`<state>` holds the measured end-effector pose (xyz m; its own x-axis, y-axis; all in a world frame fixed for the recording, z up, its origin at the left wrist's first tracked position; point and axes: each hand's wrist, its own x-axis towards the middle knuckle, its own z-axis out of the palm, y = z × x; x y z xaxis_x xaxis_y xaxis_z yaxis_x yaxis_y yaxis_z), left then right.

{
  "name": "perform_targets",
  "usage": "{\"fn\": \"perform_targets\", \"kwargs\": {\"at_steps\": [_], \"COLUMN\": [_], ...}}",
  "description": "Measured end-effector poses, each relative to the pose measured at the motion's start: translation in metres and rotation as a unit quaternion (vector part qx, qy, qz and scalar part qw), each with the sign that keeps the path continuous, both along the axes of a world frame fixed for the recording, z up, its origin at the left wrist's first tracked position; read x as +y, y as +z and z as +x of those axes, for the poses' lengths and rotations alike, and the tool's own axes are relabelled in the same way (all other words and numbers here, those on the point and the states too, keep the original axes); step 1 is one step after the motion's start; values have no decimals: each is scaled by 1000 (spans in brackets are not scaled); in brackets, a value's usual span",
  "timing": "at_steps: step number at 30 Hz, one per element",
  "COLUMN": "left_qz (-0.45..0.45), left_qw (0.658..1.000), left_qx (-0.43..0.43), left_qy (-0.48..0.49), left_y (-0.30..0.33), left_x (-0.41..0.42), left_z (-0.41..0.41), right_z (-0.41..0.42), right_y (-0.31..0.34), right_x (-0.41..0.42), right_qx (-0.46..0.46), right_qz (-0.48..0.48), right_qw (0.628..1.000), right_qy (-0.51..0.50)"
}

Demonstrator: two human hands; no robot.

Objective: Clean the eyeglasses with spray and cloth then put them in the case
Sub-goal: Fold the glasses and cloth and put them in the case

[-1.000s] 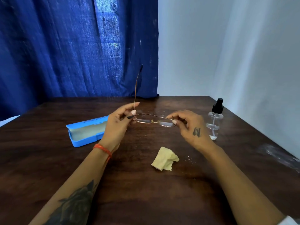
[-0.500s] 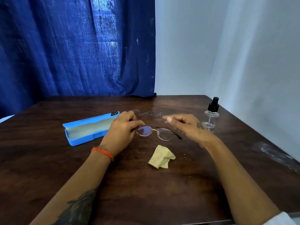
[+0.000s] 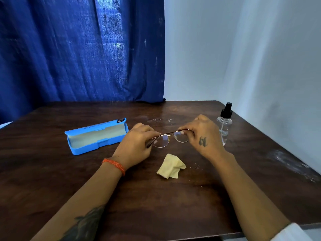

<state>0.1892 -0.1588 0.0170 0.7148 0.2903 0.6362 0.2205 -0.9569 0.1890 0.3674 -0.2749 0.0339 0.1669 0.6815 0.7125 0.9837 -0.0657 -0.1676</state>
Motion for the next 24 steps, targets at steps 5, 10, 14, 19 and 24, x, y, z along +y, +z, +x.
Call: {"fn": "perform_targets", "kwargs": {"at_steps": [5,10,14,19,24], "left_qz": [-76,-54,-6,63,98], "left_qw": [997,998,1000,997,993], "left_qx": [-4,-23,-7,29,60], "left_qy": [-14,-5,-12,-25,-38], "left_y": [0,-3,-4,-4,-4], "left_x": [1,-4,-6,-11,-19], "left_z": [1,5,6,8,7], "right_z": [-2,-4,-1,0,-5], "right_y": [3,0,-8,-18,-24], "right_x": [-5,-6,-8,-19,-28], "right_qx": [-55,-67,-112,-222,-278], "right_qz": [84,94,31,-64,-110], "right_qw": [995,993,993,973,954], "right_qy": [-5,7,-6,-26,-23]}}
